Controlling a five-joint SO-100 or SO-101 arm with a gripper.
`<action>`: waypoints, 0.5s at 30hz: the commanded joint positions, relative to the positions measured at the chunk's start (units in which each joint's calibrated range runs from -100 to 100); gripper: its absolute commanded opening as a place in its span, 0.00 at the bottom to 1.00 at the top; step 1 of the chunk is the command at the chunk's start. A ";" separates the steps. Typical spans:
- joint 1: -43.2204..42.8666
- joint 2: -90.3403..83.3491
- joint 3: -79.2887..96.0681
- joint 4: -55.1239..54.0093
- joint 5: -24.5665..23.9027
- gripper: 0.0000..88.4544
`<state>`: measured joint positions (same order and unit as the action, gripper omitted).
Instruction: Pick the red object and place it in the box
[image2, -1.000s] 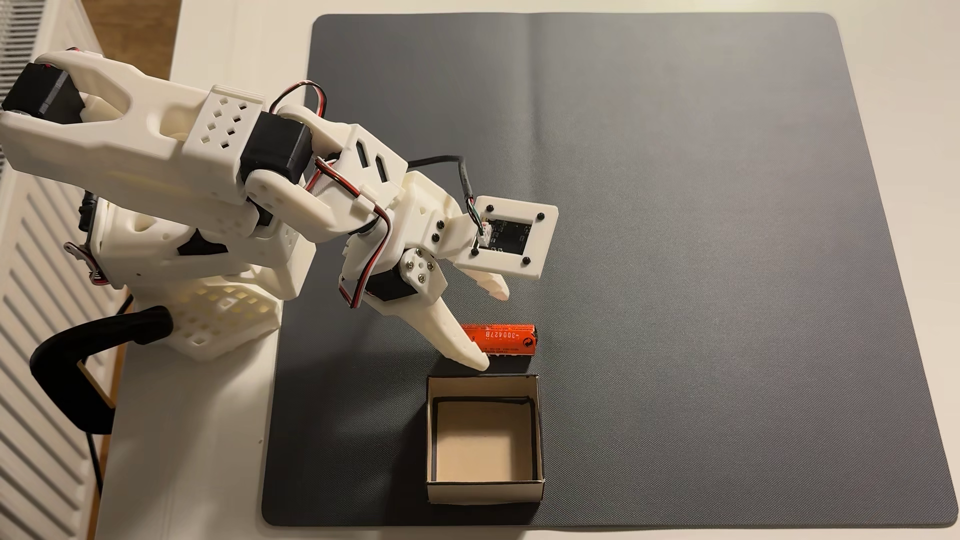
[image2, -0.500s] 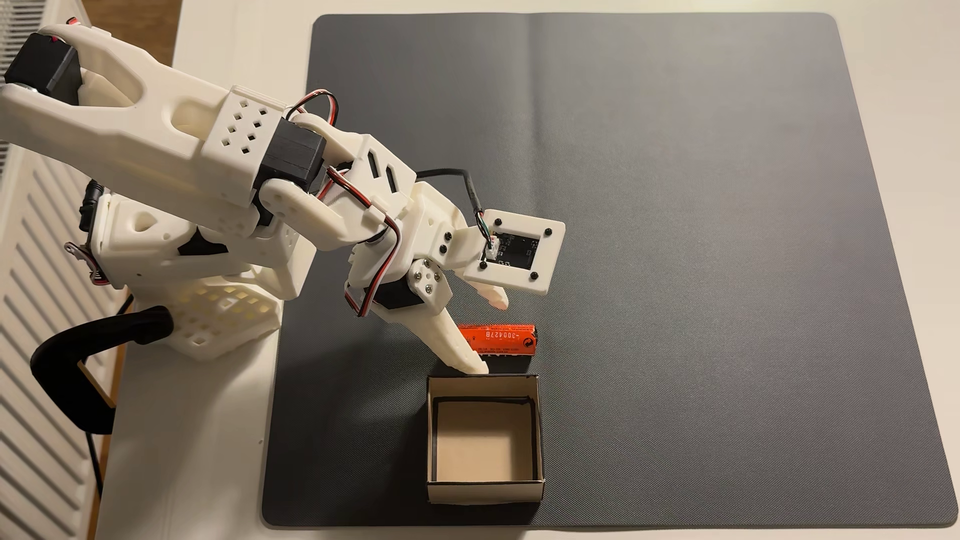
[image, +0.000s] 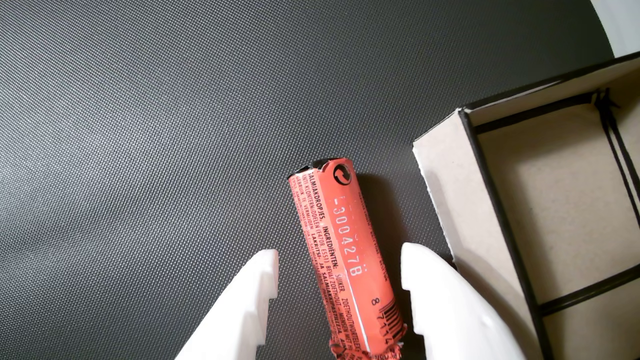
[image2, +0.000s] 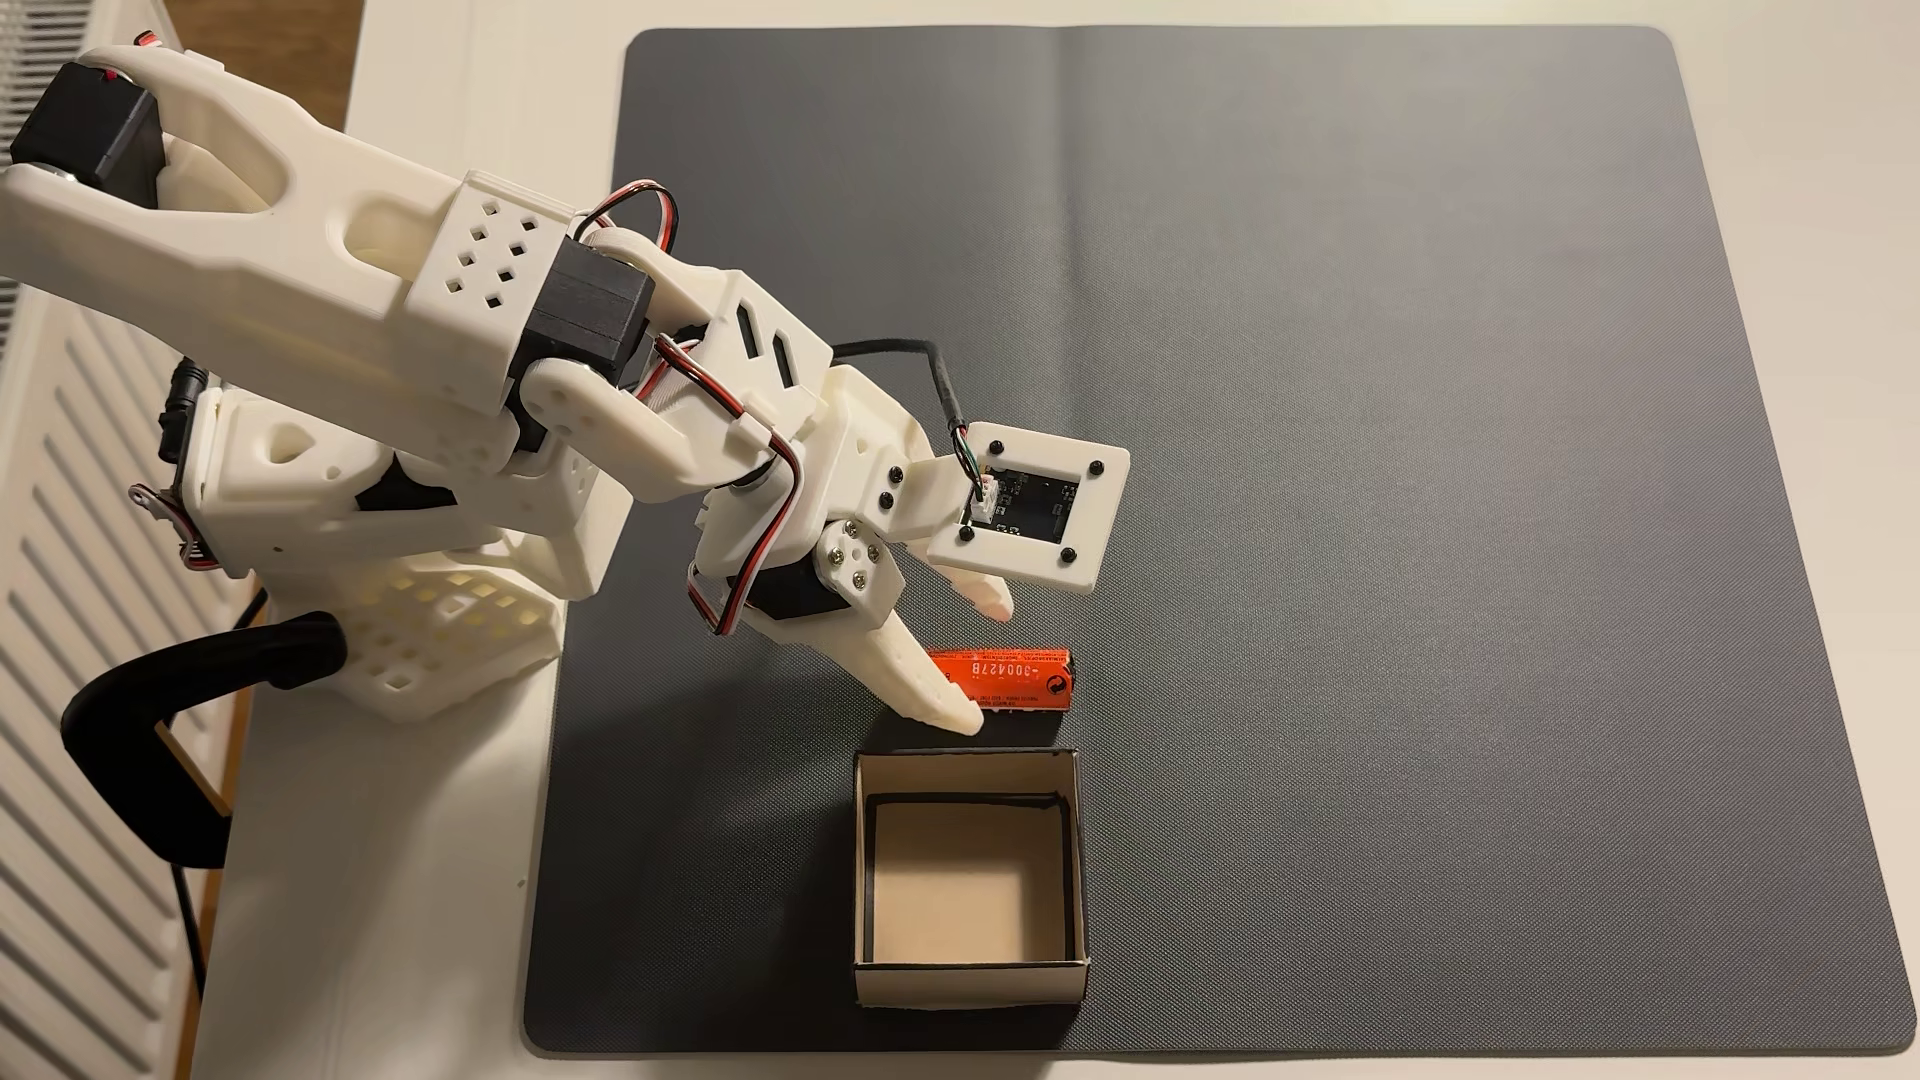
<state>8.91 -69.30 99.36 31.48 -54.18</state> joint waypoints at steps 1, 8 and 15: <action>0.30 0.50 0.28 -0.01 0.10 0.21; 1.11 0.50 0.28 -0.01 0.16 0.21; 2.97 0.59 0.28 -0.71 2.71 0.21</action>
<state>11.21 -69.21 99.36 31.39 -51.92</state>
